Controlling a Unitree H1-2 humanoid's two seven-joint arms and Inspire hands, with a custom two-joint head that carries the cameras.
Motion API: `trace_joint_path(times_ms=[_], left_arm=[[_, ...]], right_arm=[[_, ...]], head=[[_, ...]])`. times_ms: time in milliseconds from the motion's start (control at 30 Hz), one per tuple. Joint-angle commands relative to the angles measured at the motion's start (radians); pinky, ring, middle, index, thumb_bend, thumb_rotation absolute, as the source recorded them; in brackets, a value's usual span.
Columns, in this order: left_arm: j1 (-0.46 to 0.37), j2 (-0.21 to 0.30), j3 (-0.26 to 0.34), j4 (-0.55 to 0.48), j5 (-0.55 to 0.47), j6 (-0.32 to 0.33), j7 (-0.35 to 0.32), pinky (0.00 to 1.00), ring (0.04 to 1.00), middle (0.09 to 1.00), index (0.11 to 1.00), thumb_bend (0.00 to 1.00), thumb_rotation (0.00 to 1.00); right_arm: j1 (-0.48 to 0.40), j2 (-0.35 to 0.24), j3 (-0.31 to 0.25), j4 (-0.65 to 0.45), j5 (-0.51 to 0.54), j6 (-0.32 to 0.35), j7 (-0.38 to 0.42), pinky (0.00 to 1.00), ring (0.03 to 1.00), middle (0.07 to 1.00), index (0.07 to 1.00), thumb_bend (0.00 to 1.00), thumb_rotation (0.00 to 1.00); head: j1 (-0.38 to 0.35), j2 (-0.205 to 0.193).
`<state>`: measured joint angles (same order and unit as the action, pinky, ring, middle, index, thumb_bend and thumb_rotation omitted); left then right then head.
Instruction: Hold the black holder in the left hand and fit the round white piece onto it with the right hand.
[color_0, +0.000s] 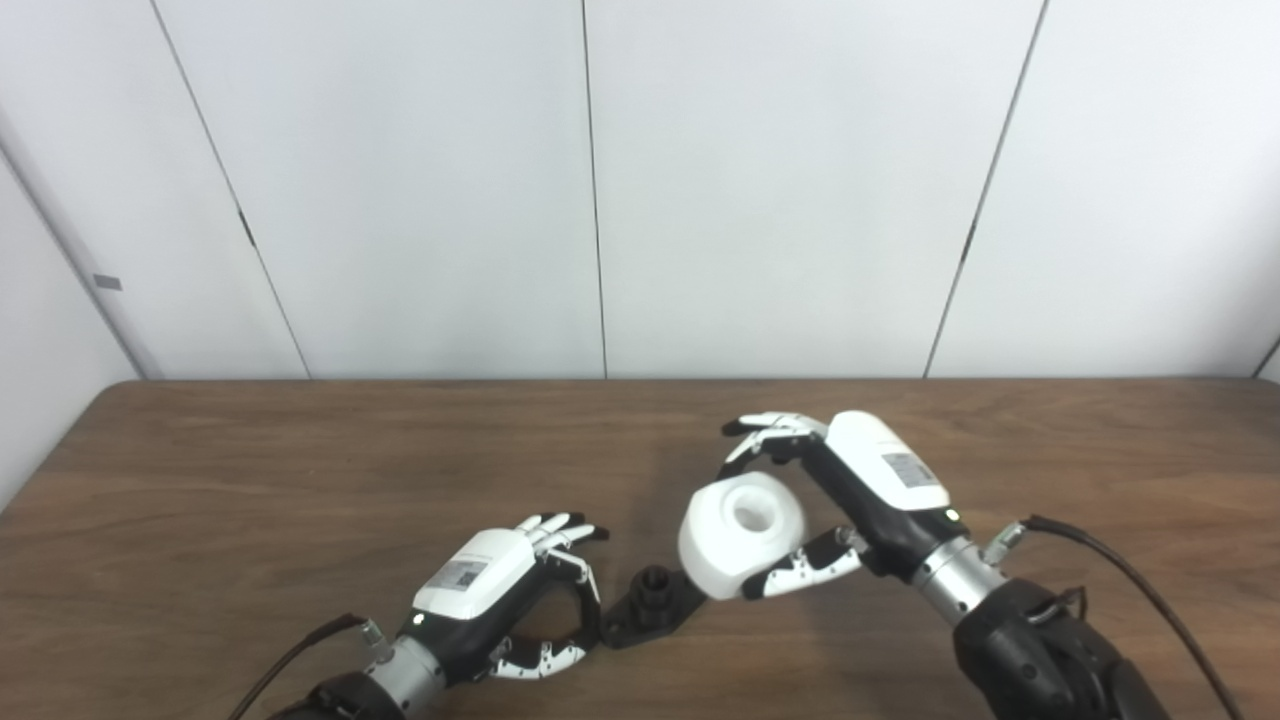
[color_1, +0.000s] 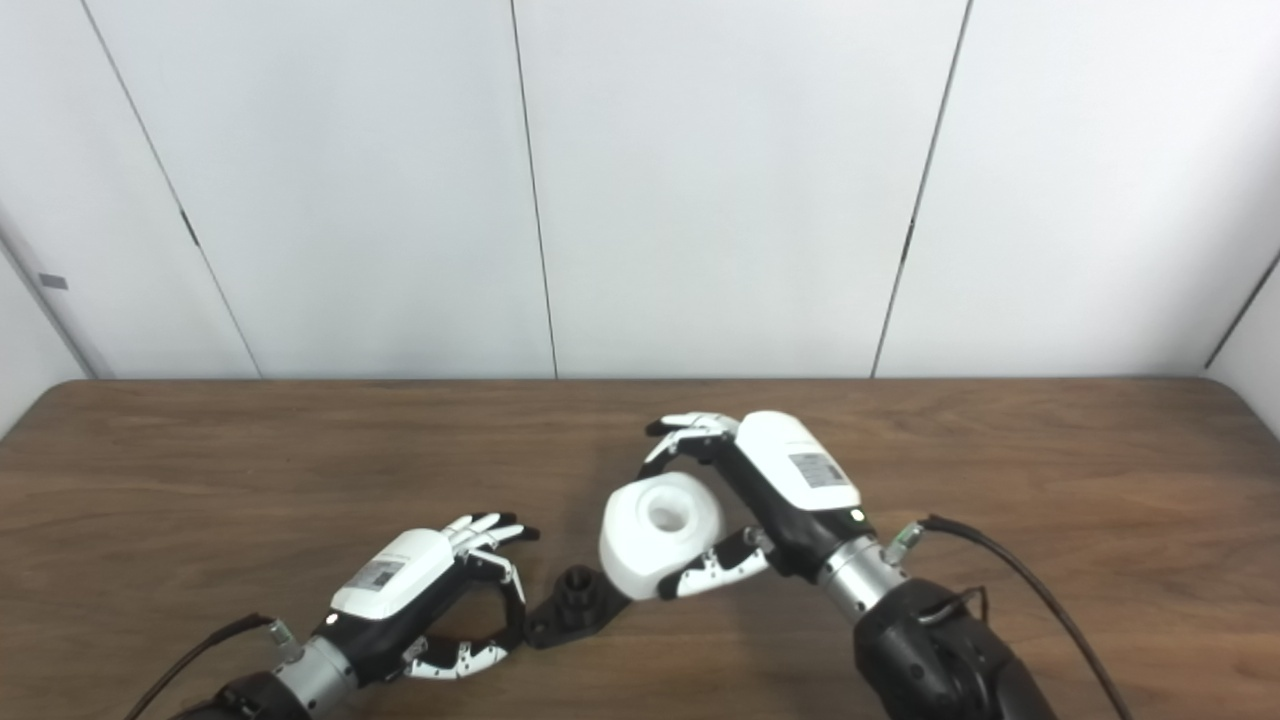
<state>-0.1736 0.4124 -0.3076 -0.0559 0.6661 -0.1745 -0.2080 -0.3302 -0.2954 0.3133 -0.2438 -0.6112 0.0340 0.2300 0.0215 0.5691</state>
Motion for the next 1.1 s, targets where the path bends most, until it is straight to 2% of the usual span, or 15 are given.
trace_joint_path(times_ms=[0, 333, 1067], left_arm=[[-0.008, 0.000, -0.009, -0.016, 0.011, 0.003, -0.016, 1.00, 0.974, 0.922, 0.483, 0.51, 0.05], [-0.010, -0.007, -0.011, -0.015, 0.012, 0.011, -0.017, 1.00, 0.980, 0.928, 0.483, 0.51, 0.05], [-0.004, -0.011, -0.013, -0.014, 0.011, 0.007, -0.009, 1.00, 0.978, 0.925, 0.484, 0.51, 0.05]], right_arm=[[-0.040, 0.011, -0.002, -0.032, 0.005, -0.038, -0.005, 0.71, 0.853, 0.822, 0.481, 0.50, 0.14], [-0.038, 0.049, 0.024, -0.035, -0.003, -0.054, 0.009, 0.72, 0.864, 0.836, 0.481, 0.50, 0.14], [-0.047, 0.111, 0.035, -0.022, -0.033, -0.075, 0.012, 0.78, 0.872, 0.839, 0.481, 0.50, 0.14]], head=[[0.004, -0.001], [0.011, -0.004], [0.017, -0.002]])
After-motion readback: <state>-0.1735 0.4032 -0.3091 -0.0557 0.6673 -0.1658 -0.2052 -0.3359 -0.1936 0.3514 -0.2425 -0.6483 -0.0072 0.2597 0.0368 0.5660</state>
